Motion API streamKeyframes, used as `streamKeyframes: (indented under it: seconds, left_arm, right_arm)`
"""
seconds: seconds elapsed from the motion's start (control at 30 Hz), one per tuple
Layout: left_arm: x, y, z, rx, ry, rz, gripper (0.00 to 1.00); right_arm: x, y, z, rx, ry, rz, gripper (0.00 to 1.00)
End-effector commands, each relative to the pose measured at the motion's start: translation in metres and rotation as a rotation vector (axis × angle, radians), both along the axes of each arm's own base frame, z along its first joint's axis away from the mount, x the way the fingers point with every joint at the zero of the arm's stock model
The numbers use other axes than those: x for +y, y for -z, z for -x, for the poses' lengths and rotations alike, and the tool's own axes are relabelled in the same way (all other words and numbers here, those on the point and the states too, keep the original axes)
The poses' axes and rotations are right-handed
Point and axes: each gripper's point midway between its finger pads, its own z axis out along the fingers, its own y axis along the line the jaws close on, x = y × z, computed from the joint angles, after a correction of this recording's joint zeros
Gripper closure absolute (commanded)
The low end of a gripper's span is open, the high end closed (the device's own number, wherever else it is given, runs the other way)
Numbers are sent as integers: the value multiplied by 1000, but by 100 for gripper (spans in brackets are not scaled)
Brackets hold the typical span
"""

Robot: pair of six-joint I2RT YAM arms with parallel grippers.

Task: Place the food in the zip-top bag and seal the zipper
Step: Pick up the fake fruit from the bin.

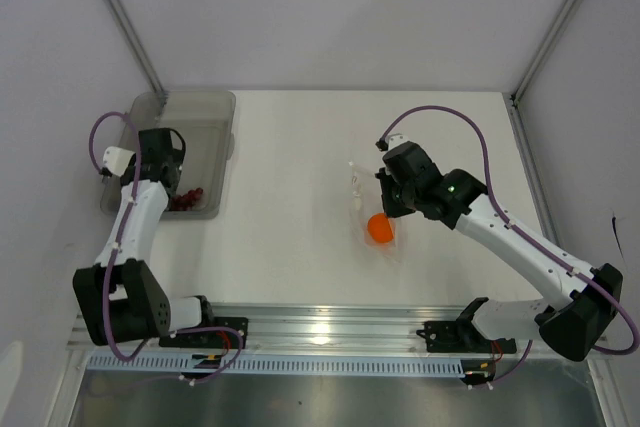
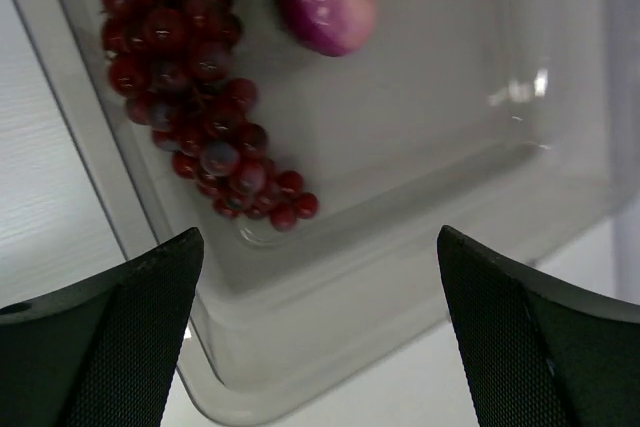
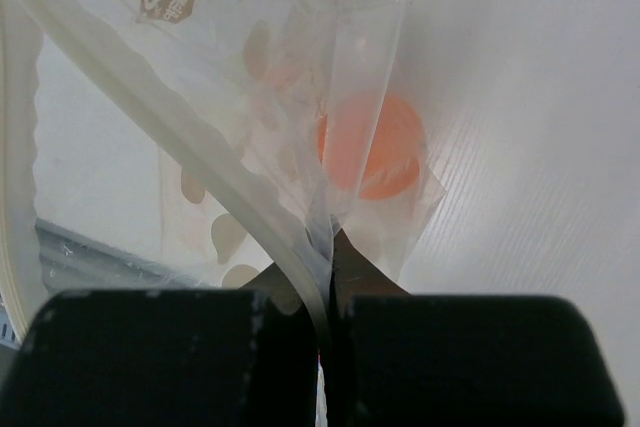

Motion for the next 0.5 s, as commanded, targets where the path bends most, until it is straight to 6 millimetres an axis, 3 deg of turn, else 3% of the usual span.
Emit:
streamKeyframes:
  seconds: [0.0, 0.1, 0.43, 0.47]
  left_arm:
    - [20, 21, 4, 77, -104, 77, 0]
    - [31, 43, 0, 111, -137, 113, 1]
    - [50, 80, -5, 239, -221, 221, 1]
    - [50, 95, -2, 285, -233, 241, 1]
  right_arm:
    - [4, -1, -9, -33, -22, 1, 100]
    - [5, 0, -8, -29, -26, -8, 100]
    - [2, 2, -6, -29, -15, -1, 100]
    - [1, 1, -6, -30, -15, -2, 100]
